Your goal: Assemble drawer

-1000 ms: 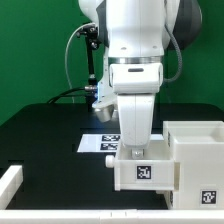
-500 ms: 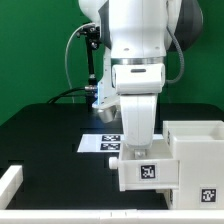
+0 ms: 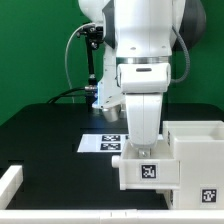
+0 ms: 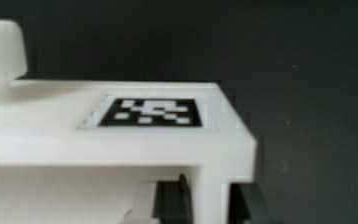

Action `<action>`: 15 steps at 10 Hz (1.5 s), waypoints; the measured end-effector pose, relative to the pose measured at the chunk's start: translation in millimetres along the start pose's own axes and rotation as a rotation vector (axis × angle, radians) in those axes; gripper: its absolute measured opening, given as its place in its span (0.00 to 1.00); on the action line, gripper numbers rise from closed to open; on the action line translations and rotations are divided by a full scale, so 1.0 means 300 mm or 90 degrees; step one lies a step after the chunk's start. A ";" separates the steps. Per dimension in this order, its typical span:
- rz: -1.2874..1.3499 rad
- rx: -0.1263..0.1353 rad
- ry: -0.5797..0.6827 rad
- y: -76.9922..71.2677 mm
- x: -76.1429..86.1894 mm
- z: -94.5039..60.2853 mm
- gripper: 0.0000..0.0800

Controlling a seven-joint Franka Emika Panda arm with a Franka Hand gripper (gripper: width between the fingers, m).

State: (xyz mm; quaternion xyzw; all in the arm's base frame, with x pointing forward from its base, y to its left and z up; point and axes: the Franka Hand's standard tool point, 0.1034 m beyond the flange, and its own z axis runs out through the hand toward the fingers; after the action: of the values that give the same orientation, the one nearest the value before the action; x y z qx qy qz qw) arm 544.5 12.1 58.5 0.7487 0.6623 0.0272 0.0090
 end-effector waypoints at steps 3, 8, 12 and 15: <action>0.003 -0.001 0.000 -0.001 -0.008 0.001 0.05; -0.053 -0.004 -0.013 0.001 -0.028 -0.002 0.05; -0.045 -0.008 -0.023 0.010 -0.020 -0.003 0.05; -0.016 -0.007 -0.022 0.012 -0.019 -0.003 0.05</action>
Offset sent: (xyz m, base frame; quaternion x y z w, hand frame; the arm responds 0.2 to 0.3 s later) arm 0.0000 0.0000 0.0000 0.0000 0.0000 0.0000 1.0000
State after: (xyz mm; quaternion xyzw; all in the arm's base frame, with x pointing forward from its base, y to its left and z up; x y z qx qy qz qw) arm 547.4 5.9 59.5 0.7405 0.6713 0.0178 0.0249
